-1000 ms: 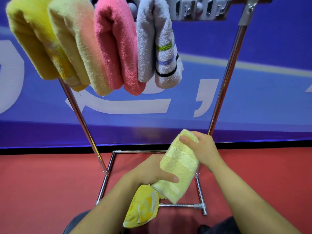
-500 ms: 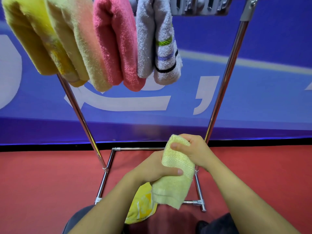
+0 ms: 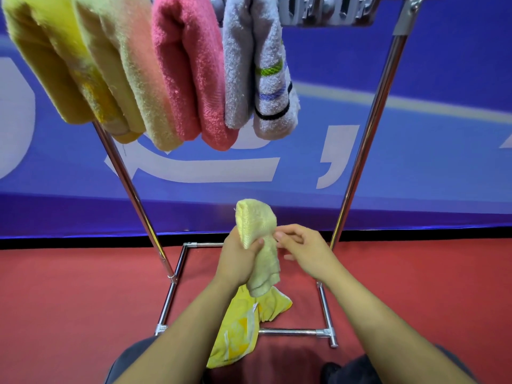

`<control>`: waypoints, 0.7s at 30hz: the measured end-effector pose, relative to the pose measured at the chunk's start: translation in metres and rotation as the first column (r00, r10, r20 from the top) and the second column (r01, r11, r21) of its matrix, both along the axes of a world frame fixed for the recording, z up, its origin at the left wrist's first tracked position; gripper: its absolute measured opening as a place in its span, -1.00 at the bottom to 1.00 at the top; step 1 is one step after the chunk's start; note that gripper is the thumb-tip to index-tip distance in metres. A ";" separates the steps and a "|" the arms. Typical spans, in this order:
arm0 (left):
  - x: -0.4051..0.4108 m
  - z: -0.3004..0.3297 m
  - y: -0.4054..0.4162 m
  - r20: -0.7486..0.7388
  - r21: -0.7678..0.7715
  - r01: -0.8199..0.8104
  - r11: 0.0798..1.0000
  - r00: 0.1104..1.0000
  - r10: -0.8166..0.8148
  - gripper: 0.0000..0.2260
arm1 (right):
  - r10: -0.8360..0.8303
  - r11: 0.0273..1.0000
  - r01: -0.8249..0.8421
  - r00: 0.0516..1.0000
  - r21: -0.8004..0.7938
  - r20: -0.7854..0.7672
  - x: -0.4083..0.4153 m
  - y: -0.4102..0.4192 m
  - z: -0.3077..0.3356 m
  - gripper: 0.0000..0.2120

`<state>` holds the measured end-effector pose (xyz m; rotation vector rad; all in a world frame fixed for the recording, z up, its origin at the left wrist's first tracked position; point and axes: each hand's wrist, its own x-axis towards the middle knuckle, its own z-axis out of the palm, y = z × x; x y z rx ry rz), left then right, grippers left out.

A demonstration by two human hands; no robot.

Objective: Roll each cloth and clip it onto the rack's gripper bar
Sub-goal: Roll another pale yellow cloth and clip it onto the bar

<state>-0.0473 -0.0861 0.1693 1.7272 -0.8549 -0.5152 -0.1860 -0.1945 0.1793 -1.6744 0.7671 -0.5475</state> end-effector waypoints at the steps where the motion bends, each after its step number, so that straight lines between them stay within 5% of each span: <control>1: -0.002 -0.001 -0.002 0.002 -0.009 0.017 1.000 1.000 -0.017 -0.76 | 0.014 0.999 -0.014 1.000 0.041 -0.001 0.003 0.003 -0.002 -0.79; 7: -0.016 0.003 -0.004 -0.121 -0.093 0.140 0.986 0.981 -0.151 -0.83 | 0.006 0.996 -0.008 1.000 0.085 0.027 0.010 0.010 -0.007 -0.54; 15: -0.025 0.009 -0.005 -0.298 -0.175 0.293 0.940 0.894 -0.334 -0.60 | -0.021 0.998 0.025 0.998 -0.061 0.067 0.009 0.012 -0.002 -0.71; 21: -0.027 0.005 -0.012 -0.185 -0.197 0.219 0.956 0.949 -0.255 -0.65 | -0.080 0.994 0.084 0.995 -0.068 0.057 0.013 0.014 0.004 -0.85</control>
